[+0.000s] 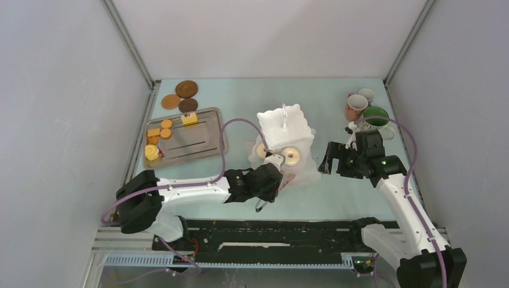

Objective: Serve the afternoon tea
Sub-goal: Place the desert on the desert table, then pick up the desert from the tray.

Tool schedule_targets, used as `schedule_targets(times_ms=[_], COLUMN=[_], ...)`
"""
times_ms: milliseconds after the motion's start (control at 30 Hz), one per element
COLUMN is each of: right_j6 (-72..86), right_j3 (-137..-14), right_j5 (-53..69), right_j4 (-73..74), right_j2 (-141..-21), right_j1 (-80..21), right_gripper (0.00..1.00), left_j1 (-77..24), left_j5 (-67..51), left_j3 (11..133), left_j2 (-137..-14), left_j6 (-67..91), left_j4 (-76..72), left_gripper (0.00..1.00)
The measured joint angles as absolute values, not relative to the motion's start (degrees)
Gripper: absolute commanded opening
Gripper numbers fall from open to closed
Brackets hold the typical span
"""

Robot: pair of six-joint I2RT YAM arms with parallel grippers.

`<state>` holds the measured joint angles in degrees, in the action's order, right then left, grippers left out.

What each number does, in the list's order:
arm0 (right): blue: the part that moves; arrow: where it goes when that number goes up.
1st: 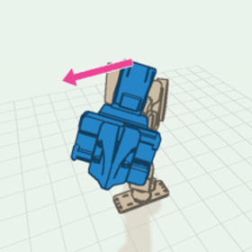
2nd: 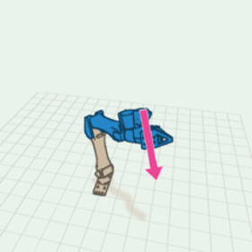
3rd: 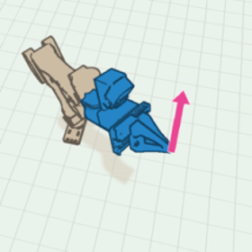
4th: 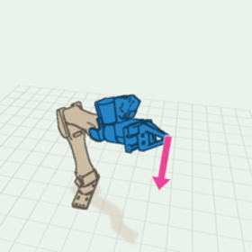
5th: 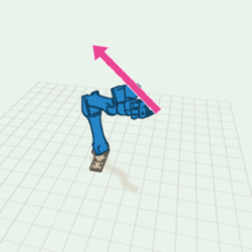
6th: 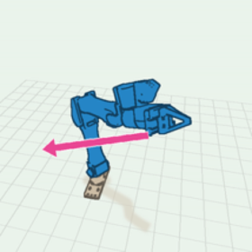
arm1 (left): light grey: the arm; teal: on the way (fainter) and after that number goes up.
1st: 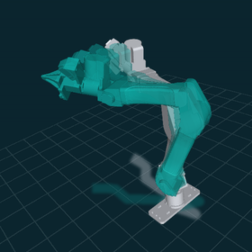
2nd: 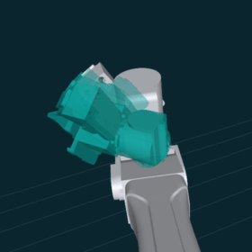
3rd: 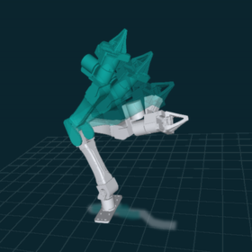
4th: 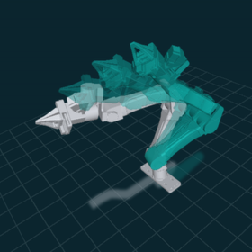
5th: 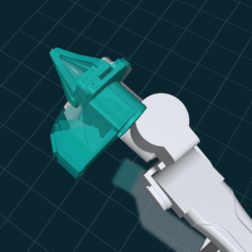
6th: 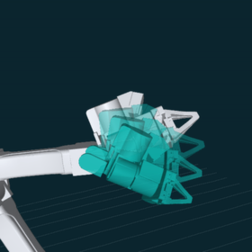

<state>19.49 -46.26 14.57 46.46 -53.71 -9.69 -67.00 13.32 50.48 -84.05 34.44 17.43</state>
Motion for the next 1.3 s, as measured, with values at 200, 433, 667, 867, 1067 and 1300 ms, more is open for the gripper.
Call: schedule_targets(times_ms=[200, 433, 667, 867, 1067, 1300], right_j6=[19.49, 19.49, 19.49, 19.49, 19.49, 19.49], right_j3=[-46.26, -46.26, -46.26, -46.26, -46.26, -46.26], right_j5=[14.63, 14.76, 14.76, 14.79, 14.79, 14.76], right_j4=[46.48, 46.48, 46.48, 46.48, 46.46, 46.44], right_j2=[-53.71, -53.71, -53.71, -53.34, -52.80, -52.58], right_j1=[-9.80, -10.07, -10.37, -10.44, -10.44, -10.31], right_gripper=[1.00, 1.00, 1.00, 1.00, 1.00, 1.00], left_j1=[-67.02, -67.00, -67.00, -67.00, -66.06, -58.74], left_j5=[13.58, 14.13, 14.85, 14.87, 14.87, 14.72], left_j3=[50.48, 51.29, 51.44, 50.09, 44.07, 38.11], left_j2=[-83.81, -82.59, -76.71, -71.57, -64.55, -54.89], left_j6=[33.91, 32.77, 31.46, 31.46, 31.88, 33.58], left_j4=[18.28, 19.86, 22.04, 26.02, 32.25, 39.44], left_gripper=[0.46, 0.47, 0.46, 0.46, 0.46, 0.48])
